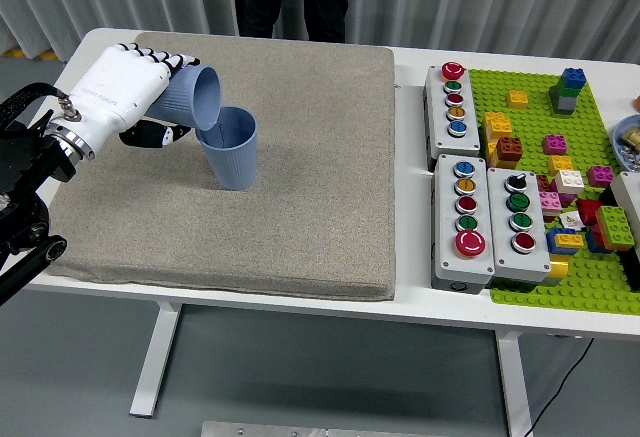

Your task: Pick cup pour cup place

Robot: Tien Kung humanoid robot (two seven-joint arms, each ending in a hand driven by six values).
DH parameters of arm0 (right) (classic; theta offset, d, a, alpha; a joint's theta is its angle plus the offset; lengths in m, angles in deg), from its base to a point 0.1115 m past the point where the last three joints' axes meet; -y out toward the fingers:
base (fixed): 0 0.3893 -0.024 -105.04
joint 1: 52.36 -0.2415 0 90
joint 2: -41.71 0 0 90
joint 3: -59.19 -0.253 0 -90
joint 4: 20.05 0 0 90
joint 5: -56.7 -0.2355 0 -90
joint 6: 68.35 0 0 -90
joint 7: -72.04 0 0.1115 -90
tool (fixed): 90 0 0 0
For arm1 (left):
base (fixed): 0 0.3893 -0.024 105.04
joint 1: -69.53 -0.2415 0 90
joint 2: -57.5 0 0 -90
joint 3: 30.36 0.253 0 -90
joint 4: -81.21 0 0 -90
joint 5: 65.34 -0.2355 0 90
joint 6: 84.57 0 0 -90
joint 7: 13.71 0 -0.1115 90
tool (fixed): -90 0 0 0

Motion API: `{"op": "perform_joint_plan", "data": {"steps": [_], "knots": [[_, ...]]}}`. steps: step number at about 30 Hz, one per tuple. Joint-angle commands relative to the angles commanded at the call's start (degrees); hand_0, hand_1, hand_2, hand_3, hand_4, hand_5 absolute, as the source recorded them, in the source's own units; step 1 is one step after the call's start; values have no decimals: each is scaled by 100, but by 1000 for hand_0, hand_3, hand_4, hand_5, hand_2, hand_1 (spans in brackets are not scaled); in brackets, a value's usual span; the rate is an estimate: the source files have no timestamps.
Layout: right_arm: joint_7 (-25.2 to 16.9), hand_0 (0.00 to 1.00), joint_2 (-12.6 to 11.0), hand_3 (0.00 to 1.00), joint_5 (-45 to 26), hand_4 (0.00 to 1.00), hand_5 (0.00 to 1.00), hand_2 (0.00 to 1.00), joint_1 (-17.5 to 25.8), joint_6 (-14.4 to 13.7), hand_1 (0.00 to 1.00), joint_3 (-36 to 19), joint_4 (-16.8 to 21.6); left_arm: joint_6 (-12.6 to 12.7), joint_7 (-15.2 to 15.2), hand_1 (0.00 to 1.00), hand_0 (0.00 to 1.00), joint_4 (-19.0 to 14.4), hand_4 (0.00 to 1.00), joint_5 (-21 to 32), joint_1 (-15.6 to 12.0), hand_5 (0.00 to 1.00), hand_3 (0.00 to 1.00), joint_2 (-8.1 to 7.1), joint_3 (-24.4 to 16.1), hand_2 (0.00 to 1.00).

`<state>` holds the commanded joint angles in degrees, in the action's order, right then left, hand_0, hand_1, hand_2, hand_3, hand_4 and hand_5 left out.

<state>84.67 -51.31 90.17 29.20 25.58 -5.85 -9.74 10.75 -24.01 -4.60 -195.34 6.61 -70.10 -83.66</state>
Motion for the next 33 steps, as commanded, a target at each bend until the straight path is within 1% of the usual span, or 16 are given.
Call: {"op": "perform_joint_plan", "data": {"steps": [33], "knots": [[-12,684,-10,650,-29,447,178,688,-24,-9,679,0,0,-69,-20,643,598,1,488,0,47,2,746,-23,9,761]]}}
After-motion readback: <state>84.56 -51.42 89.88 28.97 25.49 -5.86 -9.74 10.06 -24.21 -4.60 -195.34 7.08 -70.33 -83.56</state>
